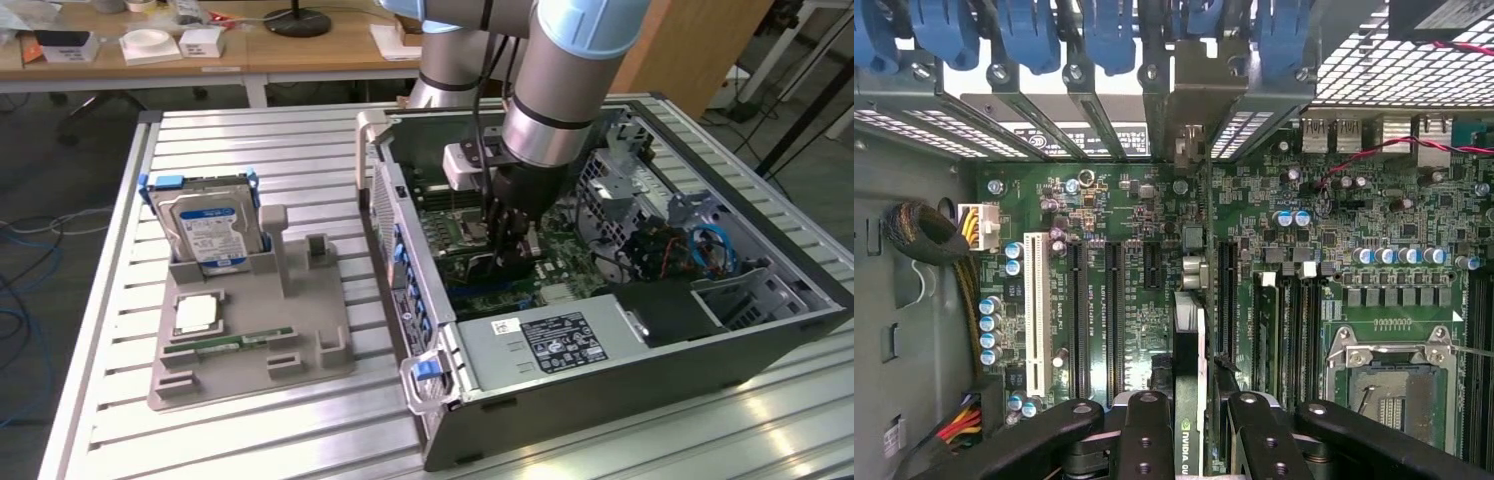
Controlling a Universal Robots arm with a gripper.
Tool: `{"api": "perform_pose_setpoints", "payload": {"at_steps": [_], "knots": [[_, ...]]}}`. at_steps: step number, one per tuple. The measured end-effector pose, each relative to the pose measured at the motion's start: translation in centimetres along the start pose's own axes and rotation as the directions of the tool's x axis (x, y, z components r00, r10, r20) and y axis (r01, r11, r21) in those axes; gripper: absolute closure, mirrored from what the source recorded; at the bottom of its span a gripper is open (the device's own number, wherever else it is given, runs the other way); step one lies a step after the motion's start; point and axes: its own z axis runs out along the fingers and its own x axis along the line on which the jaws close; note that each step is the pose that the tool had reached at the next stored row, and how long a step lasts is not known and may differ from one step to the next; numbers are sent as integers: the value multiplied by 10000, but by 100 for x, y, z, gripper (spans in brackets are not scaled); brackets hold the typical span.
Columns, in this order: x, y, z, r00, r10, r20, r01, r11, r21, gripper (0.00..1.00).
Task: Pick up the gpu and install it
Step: 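Insert the gpu into the slot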
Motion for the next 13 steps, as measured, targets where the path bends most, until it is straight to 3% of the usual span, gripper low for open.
{"api": "perform_pose_setpoints", "payload": {"at_steps": [13], "knots": [[-13, -9, -1, 10000, -18, -3, 18, 10000, -7, 74]]}}
